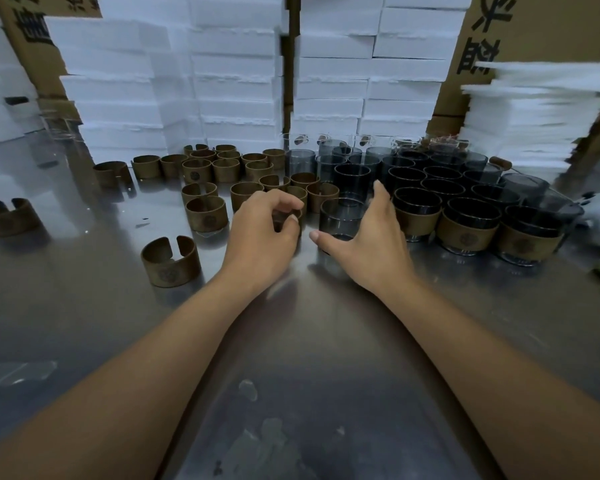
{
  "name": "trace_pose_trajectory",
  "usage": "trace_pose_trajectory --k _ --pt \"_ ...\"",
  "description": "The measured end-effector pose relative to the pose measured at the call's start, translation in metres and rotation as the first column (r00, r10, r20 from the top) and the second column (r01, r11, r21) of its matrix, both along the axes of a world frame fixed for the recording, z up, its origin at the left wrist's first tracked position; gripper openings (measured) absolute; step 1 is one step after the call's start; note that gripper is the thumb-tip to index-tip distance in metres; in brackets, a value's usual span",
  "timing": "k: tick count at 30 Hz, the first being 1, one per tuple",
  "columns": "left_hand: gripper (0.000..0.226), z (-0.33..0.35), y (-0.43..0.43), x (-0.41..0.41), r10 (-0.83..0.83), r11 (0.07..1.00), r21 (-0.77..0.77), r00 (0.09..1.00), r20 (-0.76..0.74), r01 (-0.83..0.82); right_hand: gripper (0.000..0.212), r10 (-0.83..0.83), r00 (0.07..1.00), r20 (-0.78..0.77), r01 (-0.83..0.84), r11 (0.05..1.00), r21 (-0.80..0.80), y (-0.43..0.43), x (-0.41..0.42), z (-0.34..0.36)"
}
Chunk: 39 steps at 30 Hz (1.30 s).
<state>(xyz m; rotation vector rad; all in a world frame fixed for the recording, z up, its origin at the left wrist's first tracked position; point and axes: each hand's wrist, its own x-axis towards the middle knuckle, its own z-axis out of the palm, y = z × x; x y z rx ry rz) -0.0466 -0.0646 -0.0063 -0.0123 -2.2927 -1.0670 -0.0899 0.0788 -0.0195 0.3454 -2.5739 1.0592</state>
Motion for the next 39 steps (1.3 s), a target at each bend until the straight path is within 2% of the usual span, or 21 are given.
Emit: trace_pose_trajectory --k 4,6,9,12,16,22,25,27,33,39 --pt "0.024 0.0 0.002 0.001 -0.026 1.0 0.006 0.999 -0.018 0.026 0.078 -0.048 0.998 0.048 0.046 0.998 0.039 0.0 -0.002 0.0" --pt "0.025 0.0 0.002 0.002 -0.031 0.999 0.009 0.999 -0.025 0.032 0.071 -0.013 0.998 0.058 0.014 1.0 -0.016 0.002 0.001 0.001" --pt "0.026 0.001 0.002 0.002 -0.044 0.999 0.025 0.998 -0.044 0.045 0.058 0.057 0.997 0.058 -0.042 0.974 -0.223 0.007 0.004 0.002" --pt "0.025 0.002 0.004 0.004 -0.078 0.997 0.023 0.994 -0.071 0.079 0.052 0.096 0.995 0.023 -0.074 0.886 -0.458 0.009 0.007 0.004" --pt "0.03 0.007 0.009 0.008 -0.135 0.99 0.013 0.98 -0.146 0.138 0.052 0.092 0.995 0.043 -0.049 0.811 -0.583 0.007 0.005 0.006" --pt "0.048 0.012 0.021 0.018 -0.295 0.952 -0.15 0.929 -0.223 0.266 0.059 0.104 0.993 0.061 -0.055 0.839 -0.541 0.004 0.008 0.01" --pt "0.048 0.009 0.025 0.02 -0.36 0.917 -0.243 0.919 -0.16 0.317 0.048 0.12 0.991 0.059 -0.07 0.841 -0.537 0.005 0.008 0.011" --pt "0.046 0.007 0.024 0.02 -0.359 0.915 -0.245 0.923 -0.136 0.32 0.036 0.143 0.989 0.046 -0.096 0.836 -0.54 0.005 0.009 0.012" --pt "0.046 0.006 0.024 0.017 -0.324 0.936 -0.189 0.938 -0.123 0.298 0.029 0.151 0.988 0.038 -0.11 0.846 -0.521 0.004 0.011 0.012" --pt "0.043 0.005 0.021 0.015 -0.269 0.953 -0.185 0.949 -0.166 0.238 0.033 0.112 0.993 0.024 -0.084 0.853 -0.515 0.003 0.012 0.013"
